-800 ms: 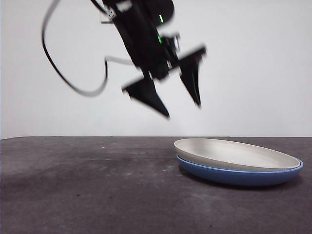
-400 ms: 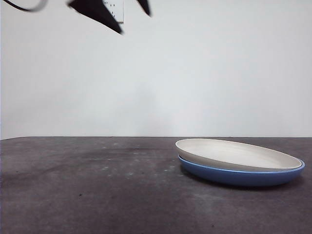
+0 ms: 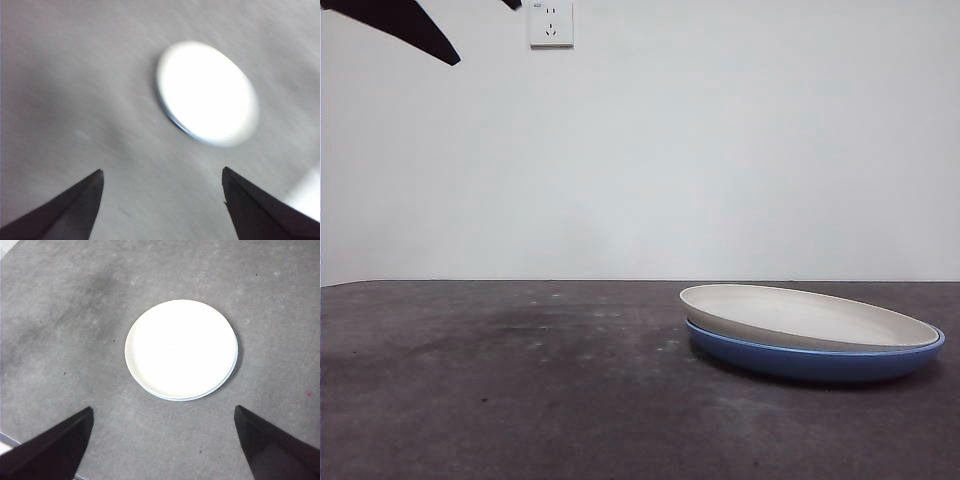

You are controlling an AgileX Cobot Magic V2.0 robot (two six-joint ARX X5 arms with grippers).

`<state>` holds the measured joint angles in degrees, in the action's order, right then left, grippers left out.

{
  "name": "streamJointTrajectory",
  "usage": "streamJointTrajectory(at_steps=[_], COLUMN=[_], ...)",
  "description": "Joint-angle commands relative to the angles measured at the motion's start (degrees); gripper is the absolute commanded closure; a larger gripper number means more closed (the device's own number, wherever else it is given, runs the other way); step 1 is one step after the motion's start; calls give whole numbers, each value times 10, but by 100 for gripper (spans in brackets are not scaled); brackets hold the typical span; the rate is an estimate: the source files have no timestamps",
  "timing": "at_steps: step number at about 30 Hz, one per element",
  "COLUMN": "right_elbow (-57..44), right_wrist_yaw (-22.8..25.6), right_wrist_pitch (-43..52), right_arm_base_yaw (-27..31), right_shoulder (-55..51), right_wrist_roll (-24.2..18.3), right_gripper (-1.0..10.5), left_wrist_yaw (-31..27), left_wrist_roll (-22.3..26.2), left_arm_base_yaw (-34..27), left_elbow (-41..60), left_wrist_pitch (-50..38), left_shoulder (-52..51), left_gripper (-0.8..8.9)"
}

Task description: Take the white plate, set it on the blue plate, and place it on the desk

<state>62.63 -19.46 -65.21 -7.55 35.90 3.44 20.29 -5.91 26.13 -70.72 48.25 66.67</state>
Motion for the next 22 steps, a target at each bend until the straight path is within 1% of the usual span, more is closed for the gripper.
streamJointTrajectory(at_steps=[1,3,4,5,10,15,17,19,20,22], right_elbow=[12,12,11,11,11,11,10,6,0,-18], right_wrist_yaw=[1,0,0,0,0,6,34,73,85,89], right_wrist_pitch=[3,-1,-3,-8,-12,-13,-13,-10,-6,12], right_arm_base_yaw=[-2,-2,-2,-2,-2,-2,-2,-2,-2,-2], right_shoulder=[8,12,14,15,16,23,34,50,57,74], right_wrist_roll=[6,7,7,7,13,42,49,49,49,50], right_gripper=[495,495,495,494,495,495,495,495,495,495], left_wrist_yaw=[67,129,157,173,175,175,175,175,175,175], left_wrist_roll=[43,71,76,83,83,83,83,83,83,83], left_arm_base_yaw=[9,9,9,10,10,10,10,10,10,10], left_elbow=[40,68,75,75,75,75,75,75,75,75], left_wrist_pitch=[-6,5,12,22,20,19,19,19,19,19], left_shoulder=[-35,-58,-64,-66,-68,-68,-68,-68,-68,-68], left_gripper=[440,440,440,440,440,440,440,440,440,440])
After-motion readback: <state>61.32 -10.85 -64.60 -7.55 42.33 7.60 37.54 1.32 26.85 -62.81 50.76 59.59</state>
